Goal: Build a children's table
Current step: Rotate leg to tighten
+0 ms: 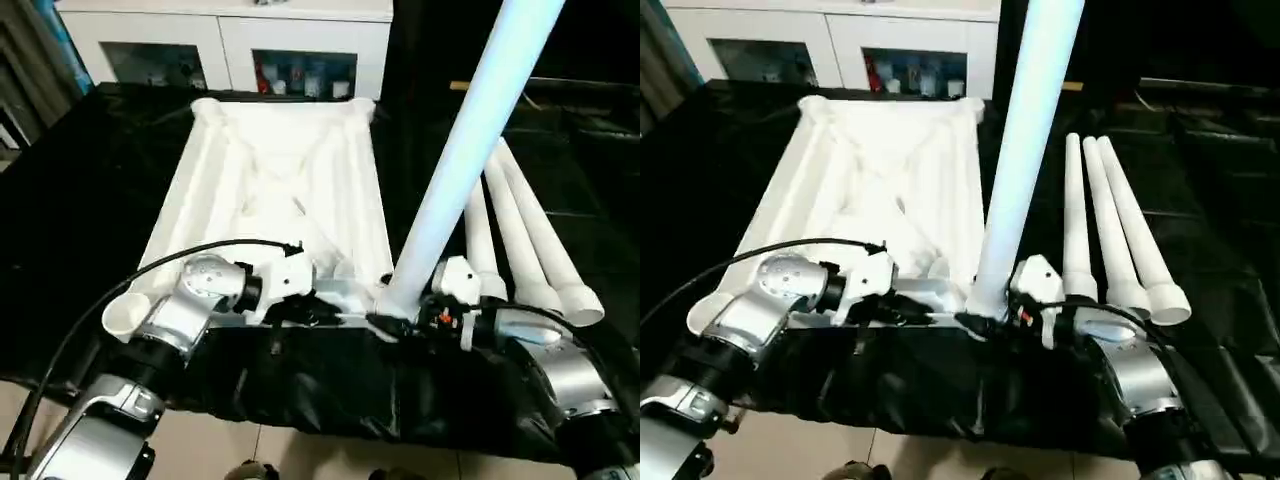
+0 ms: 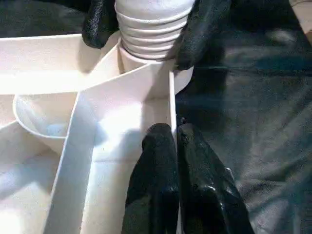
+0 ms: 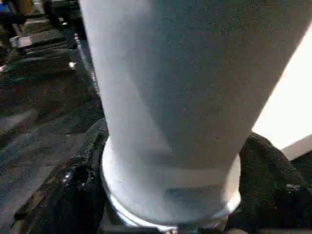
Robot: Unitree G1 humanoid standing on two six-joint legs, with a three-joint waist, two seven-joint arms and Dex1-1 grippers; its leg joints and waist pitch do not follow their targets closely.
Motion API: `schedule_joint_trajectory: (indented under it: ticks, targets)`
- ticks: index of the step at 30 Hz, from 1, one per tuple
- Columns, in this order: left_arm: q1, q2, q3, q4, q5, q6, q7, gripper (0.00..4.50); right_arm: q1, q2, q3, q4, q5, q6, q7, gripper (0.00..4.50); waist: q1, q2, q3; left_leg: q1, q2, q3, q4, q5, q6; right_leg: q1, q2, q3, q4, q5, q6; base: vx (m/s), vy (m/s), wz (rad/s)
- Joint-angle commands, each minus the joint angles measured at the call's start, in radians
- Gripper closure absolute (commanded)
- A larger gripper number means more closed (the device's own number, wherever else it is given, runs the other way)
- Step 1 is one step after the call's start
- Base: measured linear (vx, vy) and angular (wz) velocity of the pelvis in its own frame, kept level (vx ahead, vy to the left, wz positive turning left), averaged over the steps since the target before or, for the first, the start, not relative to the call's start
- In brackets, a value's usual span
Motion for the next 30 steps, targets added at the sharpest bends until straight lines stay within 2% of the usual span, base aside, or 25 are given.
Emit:
schedule_joint_trajectory:
  ticks: [1, 3, 6, 9, 10, 14, 15, 17, 20, 23, 26, 28, 30]
  targets:
    - [0.017, 0.013, -0.059, 0.024, 0.019, -0.005, -0.072, 4.5, 0.01, -0.011, 0.027, -0.004, 0.002, 0.027, 0.032, 1.49, 0.002, -0.008, -0.054, 0.014, 0.069, -0.026, -0.063, -0.152, 0.095, 0.045, -0.088, 0.044, -0.061, -0.097, -0.276, 0.0, 0.0, 0.0]
    - [0.016, 0.014, -0.058, 0.027, 0.019, -0.004, -0.076, 4.5, 0.011, -0.014, 0.034, -0.004, 0.005, 0.032, 0.04, 1.6, 0.002, -0.008, -0.056, 0.013, 0.069, -0.026, -0.061, -0.136, 0.102, 0.046, -0.088, 0.044, -0.058, -0.064, -0.281, 0.0, 0.0, 0.0]
    - [0.014, 0.012, -0.055, 0.028, 0.016, 0.001, -0.072, 4.5, 0.013, -0.012, 0.036, -0.006, 0.009, 0.04, 0.039, 1.7, 0.004, -0.01, -0.056, 0.014, 0.069, -0.025, -0.06, -0.134, 0.104, 0.046, -0.089, 0.044, -0.057, -0.061, -0.283, 0.0, 0.0, 0.0]
    - [0.002, -0.012, -0.036, 0.04, 0.016, 0.023, -0.019, 4.5, 0.006, 0.027, 0.011, 0.009, 0.009, 0.066, -0.041, 1.72, 0.003, -0.011, -0.056, 0.014, 0.069, -0.025, -0.061, -0.135, 0.1, 0.045, -0.088, 0.043, -0.057, -0.072, -0.283, 0.0, 0.0, 0.0]
    - [-0.003, -0.021, -0.03, 0.048, 0.023, 0.027, 0.011, 4.5, -0.001, 0.049, -0.006, 0.019, 0.006, 0.087, -0.088, 1.73, 0.001, -0.011, -0.054, 0.014, 0.068, -0.025, -0.063, -0.148, 0.093, 0.043, -0.089, 0.044, -0.061, -0.099, -0.281, 0.0, 0.0, 0.0]
    - [-0.039, -0.084, 0.01, 0.082, 0.027, 0.093, 0.145, 4.5, -0.033, 0.125, -0.059, 0.086, -0.025, 0.087, -0.273, 1.74, -0.008, -0.014, -0.047, 0.018, 0.065, -0.03, -0.07, -0.232, 0.044, 0.038, -0.094, 0.045, -0.079, -0.278, -0.248, 0.0, 0.0, 0.0]
    - [-0.048, -0.1, 0.018, 0.092, 0.029, 0.103, 0.176, 4.5, -0.042, 0.146, -0.073, 0.103, -0.03, 0.095, -0.324, 1.74, -0.012, -0.014, -0.047, 0.017, 0.064, -0.034, -0.074, -0.247, 0.022, 0.04, -0.094, 0.046, -0.083, -0.335, -0.222, 0.0, 0.0, 0.0]
    - [-0.062, -0.131, 0.025, 0.101, 0.043, 0.125, 0.244, 4.5, -0.056, 0.186, -0.092, 0.129, -0.037, 0.098, -0.406, 1.74, -0.017, -0.014, -0.049, 0.016, 0.065, -0.036, -0.075, -0.247, 0.015, 0.04, -0.094, 0.047, -0.083, -0.316, -0.215, 0.0, 0.0, 0.0]
    - [-0.079, -0.178, 0.037, 0.11, 0.061, 0.166, 0.351, 4.5, -0.077, 0.239, -0.107, 0.17, -0.055, 0.089, -0.516, 1.74, -0.024, -0.014, -0.051, 0.018, 0.062, -0.033, -0.072, -0.236, 0.019, 0.037, -0.092, 0.048, -0.082, -0.275, -0.226, 0.0, 0.0, 0.0]
    - [-0.077, -0.228, 0.044, 0.099, 0.074, 0.203, 0.45, 4.5, -0.094, 0.293, -0.119, 0.204, -0.079, 0.086, -0.634, 1.74, -0.021, -0.014, -0.056, 0.015, 0.059, -0.03, -0.066, -0.187, 0.041, 0.043, -0.089, 0.047, -0.075, -0.193, -0.236, 0.0, 0.0, 0.0]
    - [-0.068, -0.25, 0.04, 0.085, 0.086, 0.215, 0.487, 4.5, -0.1, 0.318, -0.125, 0.22, -0.086, 0.066, -0.676, 1.74, -0.021, -0.013, -0.059, 0.013, 0.058, -0.029, -0.062, -0.151, 0.057, 0.047, -0.09, 0.045, -0.07, -0.13, -0.254, 0.0, 0.0, 0.0]
    - [-0.056, -0.261, 0.037, 0.074, 0.091, 0.211, 0.498, 4.5, -0.102, 0.334, -0.126, 0.226, -0.091, 0.05, -0.686, 1.18, -0.02, -0.013, -0.059, 0.012, 0.06, -0.029, -0.062, -0.146, 0.064, 0.047, -0.09, 0.045, -0.069, -0.118, -0.256, 0.0, 0.0, 0.0]
    - [-0.048, -0.269, 0.037, 0.068, 0.087, 0.207, 0.499, 4.5, -0.105, 0.347, -0.13, 0.23, -0.092, 0.043, -0.69, 1.04, -0.021, -0.012, -0.057, 0.012, 0.06, -0.029, -0.064, -0.158, 0.073, 0.046, -0.088, 0.044, -0.07, -0.125, -0.254, 0.0, 0.0, 0.0]
